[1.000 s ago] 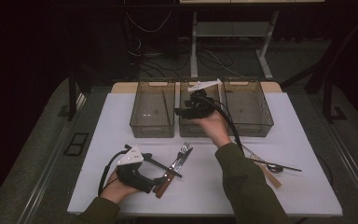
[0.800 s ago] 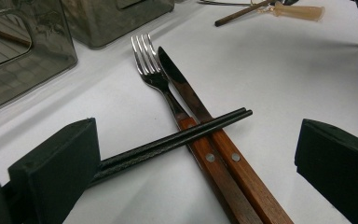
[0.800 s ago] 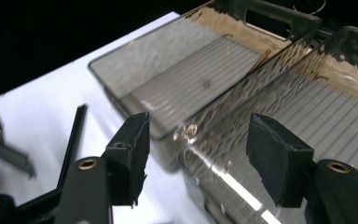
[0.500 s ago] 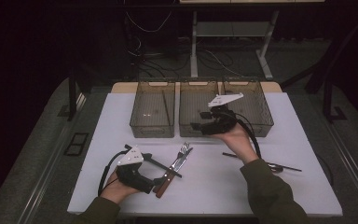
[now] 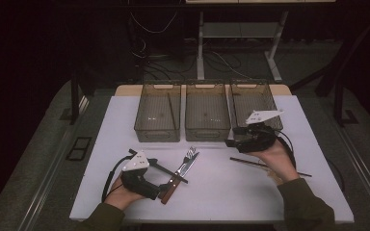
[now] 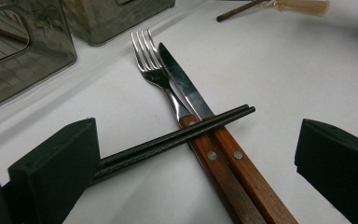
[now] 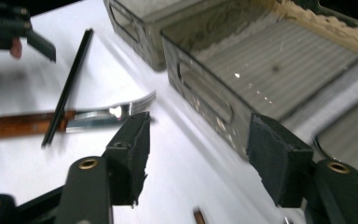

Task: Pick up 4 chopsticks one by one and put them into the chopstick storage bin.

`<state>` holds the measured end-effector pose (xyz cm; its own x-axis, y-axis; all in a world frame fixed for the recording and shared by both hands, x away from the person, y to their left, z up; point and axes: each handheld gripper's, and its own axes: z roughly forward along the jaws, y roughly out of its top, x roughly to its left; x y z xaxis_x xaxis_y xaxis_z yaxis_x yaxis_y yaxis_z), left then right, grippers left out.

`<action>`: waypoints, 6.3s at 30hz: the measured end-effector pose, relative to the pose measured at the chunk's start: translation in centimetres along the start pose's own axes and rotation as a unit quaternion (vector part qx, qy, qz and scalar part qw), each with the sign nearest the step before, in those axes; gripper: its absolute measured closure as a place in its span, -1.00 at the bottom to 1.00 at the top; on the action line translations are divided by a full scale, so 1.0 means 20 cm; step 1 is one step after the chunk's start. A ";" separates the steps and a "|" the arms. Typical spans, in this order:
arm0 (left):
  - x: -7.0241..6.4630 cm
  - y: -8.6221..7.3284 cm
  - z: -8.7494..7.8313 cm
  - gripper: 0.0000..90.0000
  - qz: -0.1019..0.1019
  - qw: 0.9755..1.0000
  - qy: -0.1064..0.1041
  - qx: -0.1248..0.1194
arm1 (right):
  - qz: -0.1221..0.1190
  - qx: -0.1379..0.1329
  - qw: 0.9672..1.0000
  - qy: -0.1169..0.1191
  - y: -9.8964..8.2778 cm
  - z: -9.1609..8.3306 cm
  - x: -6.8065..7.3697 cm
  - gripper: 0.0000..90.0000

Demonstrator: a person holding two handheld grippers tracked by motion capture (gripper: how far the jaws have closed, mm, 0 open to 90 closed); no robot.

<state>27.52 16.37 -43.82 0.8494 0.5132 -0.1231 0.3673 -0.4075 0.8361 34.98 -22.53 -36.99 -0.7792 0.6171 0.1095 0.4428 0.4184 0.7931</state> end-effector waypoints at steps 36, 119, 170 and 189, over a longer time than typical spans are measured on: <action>-0.01 0.00 0.00 -1.00 0.000 1.000 0.000 0.001 | -0.019 0.103 0.994 -0.001 -0.40 -0.19 -0.13 0.68; -0.01 0.00 0.00 -1.00 0.000 1.000 -0.005 -0.001 | -0.011 0.095 0.995 0.021 -0.20 0.02 0.02 0.88; -0.01 0.00 0.01 -1.00 -0.009 1.000 -0.013 -0.007 | 0.053 -0.015 0.998 -0.002 0.42 0.42 0.14 0.88; -0.01 0.01 0.00 -1.00 -0.008 1.000 -0.015 -0.006 | 0.081 -0.038 0.996 -0.022 0.71 0.63 0.13 0.88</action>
<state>27.46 16.16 -43.73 0.8543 0.4970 -0.1523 0.3766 -0.3897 0.8404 44.87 -6.58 -33.08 -0.6790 0.7019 0.2149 0.5253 0.2601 0.8102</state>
